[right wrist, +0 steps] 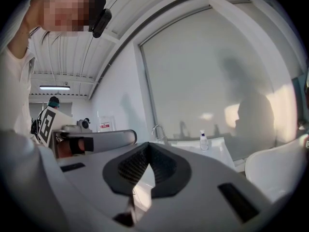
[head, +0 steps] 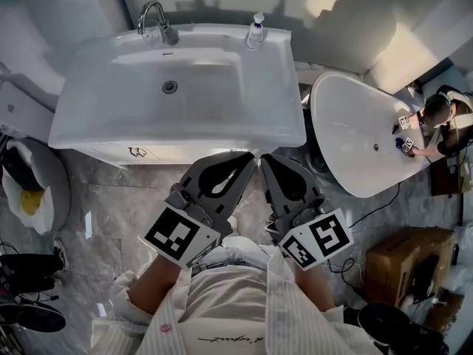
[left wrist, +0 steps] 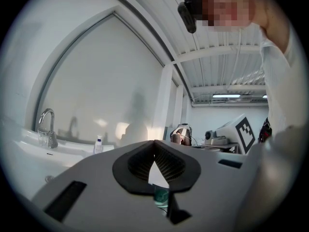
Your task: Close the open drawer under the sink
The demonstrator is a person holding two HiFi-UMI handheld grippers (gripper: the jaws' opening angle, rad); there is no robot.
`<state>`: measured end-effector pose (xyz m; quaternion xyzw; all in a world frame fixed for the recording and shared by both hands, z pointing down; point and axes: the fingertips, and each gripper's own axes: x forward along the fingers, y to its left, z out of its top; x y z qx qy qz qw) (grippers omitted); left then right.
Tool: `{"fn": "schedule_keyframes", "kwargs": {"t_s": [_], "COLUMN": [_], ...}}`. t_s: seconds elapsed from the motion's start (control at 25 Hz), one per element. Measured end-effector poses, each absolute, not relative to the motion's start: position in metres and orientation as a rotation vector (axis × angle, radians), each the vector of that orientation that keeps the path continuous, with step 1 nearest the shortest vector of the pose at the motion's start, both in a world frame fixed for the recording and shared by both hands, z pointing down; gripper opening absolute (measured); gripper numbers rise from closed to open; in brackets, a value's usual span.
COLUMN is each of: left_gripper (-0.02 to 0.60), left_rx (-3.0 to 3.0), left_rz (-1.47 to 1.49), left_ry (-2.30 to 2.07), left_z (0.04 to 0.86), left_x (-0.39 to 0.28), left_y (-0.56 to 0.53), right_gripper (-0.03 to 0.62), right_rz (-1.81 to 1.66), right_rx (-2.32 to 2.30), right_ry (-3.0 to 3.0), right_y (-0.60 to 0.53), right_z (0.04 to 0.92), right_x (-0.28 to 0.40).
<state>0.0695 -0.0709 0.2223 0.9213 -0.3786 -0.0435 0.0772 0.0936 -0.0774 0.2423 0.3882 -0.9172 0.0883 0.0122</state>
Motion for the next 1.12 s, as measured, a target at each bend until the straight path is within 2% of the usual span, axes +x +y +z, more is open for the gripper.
{"fn": "schedule_keyframes", "kwargs": {"t_s": [0.76, 1.12], "left_gripper": [0.015, 0.015], "left_rx": [2.757, 2.84], "left_rz": [-0.142, -0.05], "left_ry": [-1.071, -1.03], "left_z": [0.217, 0.204], "left_x": [0.069, 0.062], "left_y": [-0.068, -0.077], "right_gripper": [0.009, 0.009], "right_rz": [0.31, 0.332], "right_rx": [1.176, 1.192], "right_ry": [-2.85, -2.845], "right_y": [-0.071, -0.076], "right_z": [0.246, 0.246], "right_x": [0.094, 0.096]}}
